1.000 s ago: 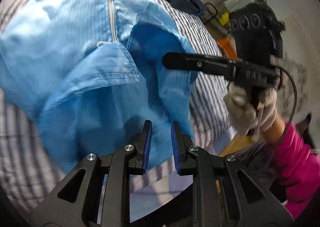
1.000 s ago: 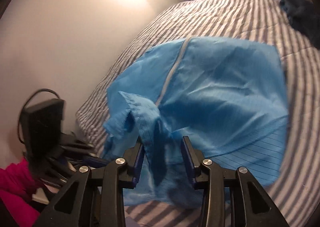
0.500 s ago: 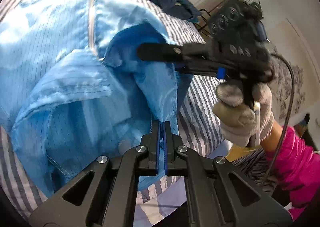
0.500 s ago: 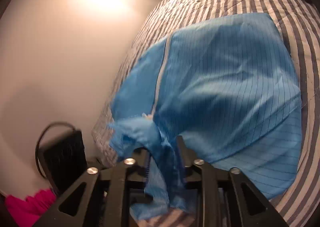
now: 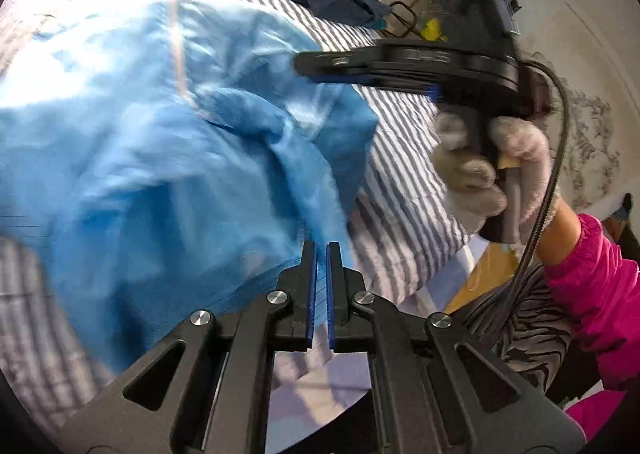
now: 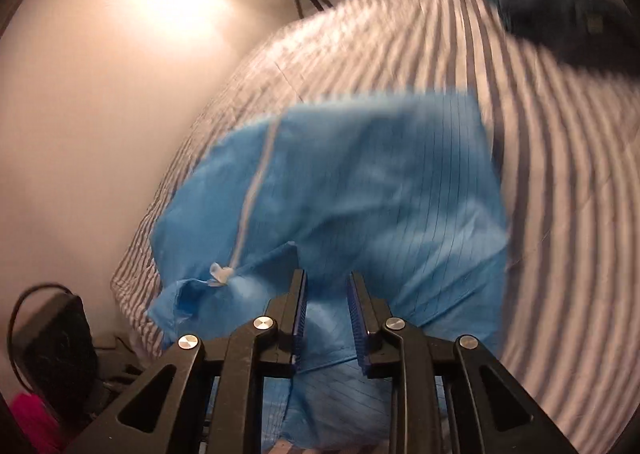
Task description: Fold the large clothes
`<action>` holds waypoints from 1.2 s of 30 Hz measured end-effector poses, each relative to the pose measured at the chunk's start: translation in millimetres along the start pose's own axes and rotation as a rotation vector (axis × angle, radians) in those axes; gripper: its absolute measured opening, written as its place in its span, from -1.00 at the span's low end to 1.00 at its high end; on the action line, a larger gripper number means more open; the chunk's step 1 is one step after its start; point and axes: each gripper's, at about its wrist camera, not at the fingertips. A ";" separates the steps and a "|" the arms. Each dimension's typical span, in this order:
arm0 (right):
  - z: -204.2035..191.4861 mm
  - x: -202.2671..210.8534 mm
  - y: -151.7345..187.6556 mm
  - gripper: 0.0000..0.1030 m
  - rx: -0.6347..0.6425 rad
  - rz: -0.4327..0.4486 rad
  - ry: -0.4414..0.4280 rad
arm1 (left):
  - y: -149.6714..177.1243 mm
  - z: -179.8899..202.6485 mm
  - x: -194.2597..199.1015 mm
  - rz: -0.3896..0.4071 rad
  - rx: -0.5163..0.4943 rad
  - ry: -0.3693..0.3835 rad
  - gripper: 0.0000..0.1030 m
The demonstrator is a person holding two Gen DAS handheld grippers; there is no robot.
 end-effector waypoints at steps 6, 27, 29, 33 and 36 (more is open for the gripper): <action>-43.0 39.5 1.2 -0.34 0.147 0.119 -0.017 | 1.9 -24.2 49.3 0.054 -0.051 -0.148 -1.00; -106.8 -78.8 0.8 -0.47 0.278 -0.102 -0.125 | 9.8 -92.4 53.6 0.057 0.153 -0.216 -1.00; -105.5 -87.1 -3.6 -0.47 0.260 -0.091 -0.106 | 10.0 -91.3 52.6 0.050 0.153 -0.225 -1.00; -102.6 -93.9 -9.9 -0.41 0.238 -0.105 -0.081 | 13.2 -76.8 68.8 0.083 0.110 -0.231 -0.41; -94.6 -84.0 -11.4 -0.24 0.216 -0.100 -0.085 | 17.2 -65.1 72.5 0.098 0.072 -0.225 -0.10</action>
Point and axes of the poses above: each gripper's, at about its wrist camera, not at the fingertips, and x roughly against the way its jaws point, z to its right, y to its underside, and after that the axes turned 9 degrees about -x, right-handed
